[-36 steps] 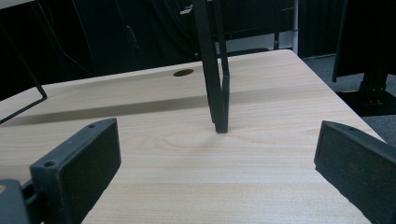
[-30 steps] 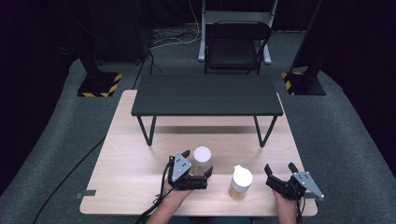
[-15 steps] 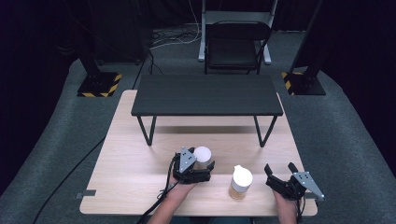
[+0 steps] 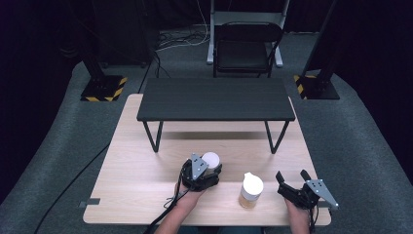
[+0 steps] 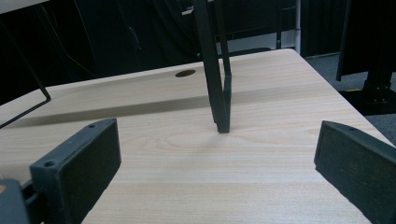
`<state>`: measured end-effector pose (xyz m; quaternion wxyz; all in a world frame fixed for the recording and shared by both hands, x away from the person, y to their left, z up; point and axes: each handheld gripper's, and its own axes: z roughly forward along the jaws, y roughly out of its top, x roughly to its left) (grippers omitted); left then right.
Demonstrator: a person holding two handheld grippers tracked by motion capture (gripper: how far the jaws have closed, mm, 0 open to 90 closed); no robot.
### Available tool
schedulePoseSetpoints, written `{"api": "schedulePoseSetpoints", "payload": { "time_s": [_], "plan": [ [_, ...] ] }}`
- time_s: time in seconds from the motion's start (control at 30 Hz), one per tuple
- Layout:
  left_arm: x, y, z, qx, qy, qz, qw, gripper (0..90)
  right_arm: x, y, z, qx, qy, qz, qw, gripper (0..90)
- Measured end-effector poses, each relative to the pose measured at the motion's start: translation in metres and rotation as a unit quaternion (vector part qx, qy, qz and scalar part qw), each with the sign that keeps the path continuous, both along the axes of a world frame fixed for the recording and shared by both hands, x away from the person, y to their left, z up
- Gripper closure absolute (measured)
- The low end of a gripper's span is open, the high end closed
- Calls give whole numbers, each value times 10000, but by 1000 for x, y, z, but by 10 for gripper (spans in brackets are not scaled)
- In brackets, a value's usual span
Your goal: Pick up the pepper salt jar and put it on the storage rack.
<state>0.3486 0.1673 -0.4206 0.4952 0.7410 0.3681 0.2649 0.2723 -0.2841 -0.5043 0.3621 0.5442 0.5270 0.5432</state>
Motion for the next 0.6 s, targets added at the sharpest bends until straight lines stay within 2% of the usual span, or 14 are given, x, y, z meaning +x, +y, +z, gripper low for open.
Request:
{"api": "schedulePoseSetpoints", "payload": {
  "time_s": [0.07,0.2,0.37,0.53,0.6],
  "plan": [
    [0,0,3,45,12,16,10000,335,0,0,0,-6,0,-2,10000,0],
    [-3,6,7,-102,20,-1,9999,335,0,0,0,5,-1,-3,10000,0],
    [-7,8,18,11,-76,-94,9999,335,0,0,0,-6,-1,-4,10000,0],
    [-11,12,34,-26,-132,-141,9998,335,0,0,0,26,8,-14,10000,0],
    [-12,14,40,-110,-112,-148,9998,336,0,0,0,15,9,-12,10000,0]
  ]
}}
